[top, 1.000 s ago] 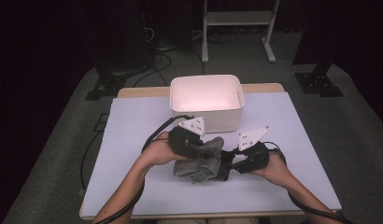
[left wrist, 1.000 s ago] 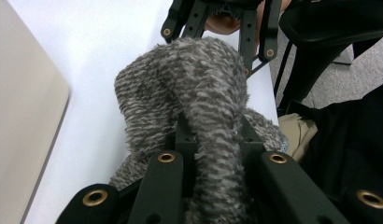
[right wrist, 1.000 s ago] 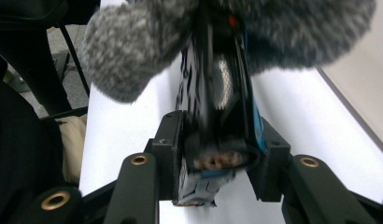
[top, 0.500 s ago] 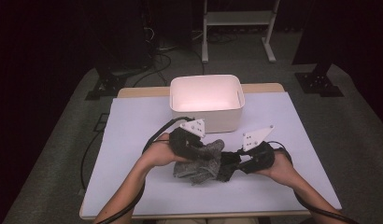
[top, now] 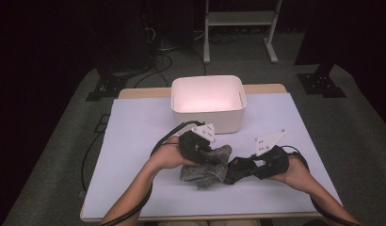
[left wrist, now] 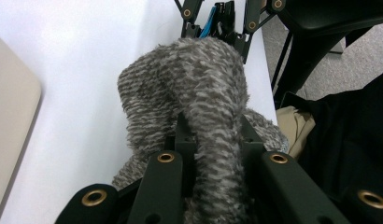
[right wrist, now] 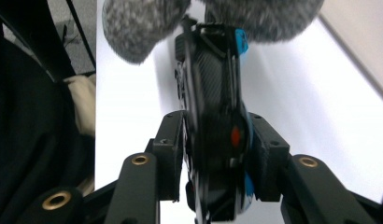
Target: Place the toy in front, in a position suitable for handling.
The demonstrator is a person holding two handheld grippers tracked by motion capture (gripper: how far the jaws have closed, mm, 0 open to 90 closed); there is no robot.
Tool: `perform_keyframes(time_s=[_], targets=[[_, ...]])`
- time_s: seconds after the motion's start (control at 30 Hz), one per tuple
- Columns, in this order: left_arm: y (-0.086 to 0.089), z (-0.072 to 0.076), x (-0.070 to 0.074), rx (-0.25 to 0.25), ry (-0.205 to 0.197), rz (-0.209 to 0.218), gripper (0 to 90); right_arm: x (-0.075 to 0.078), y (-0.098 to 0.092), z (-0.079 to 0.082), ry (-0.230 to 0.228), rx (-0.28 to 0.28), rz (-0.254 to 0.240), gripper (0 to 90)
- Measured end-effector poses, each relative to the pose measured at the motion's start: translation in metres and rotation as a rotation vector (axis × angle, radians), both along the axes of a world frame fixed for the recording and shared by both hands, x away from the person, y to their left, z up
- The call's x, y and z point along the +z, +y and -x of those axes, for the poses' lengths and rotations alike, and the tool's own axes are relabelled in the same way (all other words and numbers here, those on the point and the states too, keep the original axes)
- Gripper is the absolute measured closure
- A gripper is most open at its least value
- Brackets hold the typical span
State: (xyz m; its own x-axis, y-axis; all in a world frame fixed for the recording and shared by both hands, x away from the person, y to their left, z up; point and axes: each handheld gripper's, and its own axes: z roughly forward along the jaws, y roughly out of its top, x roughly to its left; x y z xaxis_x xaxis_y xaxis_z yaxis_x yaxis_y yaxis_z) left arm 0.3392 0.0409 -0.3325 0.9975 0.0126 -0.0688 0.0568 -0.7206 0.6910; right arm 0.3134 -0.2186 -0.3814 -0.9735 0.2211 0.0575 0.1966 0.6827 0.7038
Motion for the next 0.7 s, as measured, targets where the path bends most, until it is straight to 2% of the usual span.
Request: perform_keyframes(time_s=[0.1,0.17,0.3,0.37,0.5,0.67,0.7], targets=[[-0.002,0.000,-0.001,-0.005,0.002,-0.003,76.4,-0.004,-0.005,0.002,0.011,-0.007,0.023,59.5],[-0.003,0.000,-0.001,-0.005,0.003,-0.006,76.4,-0.008,-0.010,0.004,0.000,-0.010,0.028,59.9],[-0.004,0.000,-0.002,-0.010,0.004,-0.011,76.4,-0.016,-0.023,0.003,0.031,-0.051,0.023,60.1],[-0.004,0.000,-0.002,-0.007,0.004,-0.010,76.4,-0.020,-0.027,0.005,0.014,-0.048,0.026,60.4],[-0.001,-0.001,0.000,0.001,0.001,-0.010,76.4,-0.024,-0.031,0.010,0.005,-0.044,-0.020,61.4],[0.005,0.000,0.004,0.011,-0.007,-0.011,76.4,-0.020,-0.027,0.010,-0.020,-0.048,-0.060,62.6],[0.007,0.000,0.004,0.018,-0.003,-0.008,76.4,-0.017,-0.029,0.009,-0.020,-0.051,-0.092,63.7]])
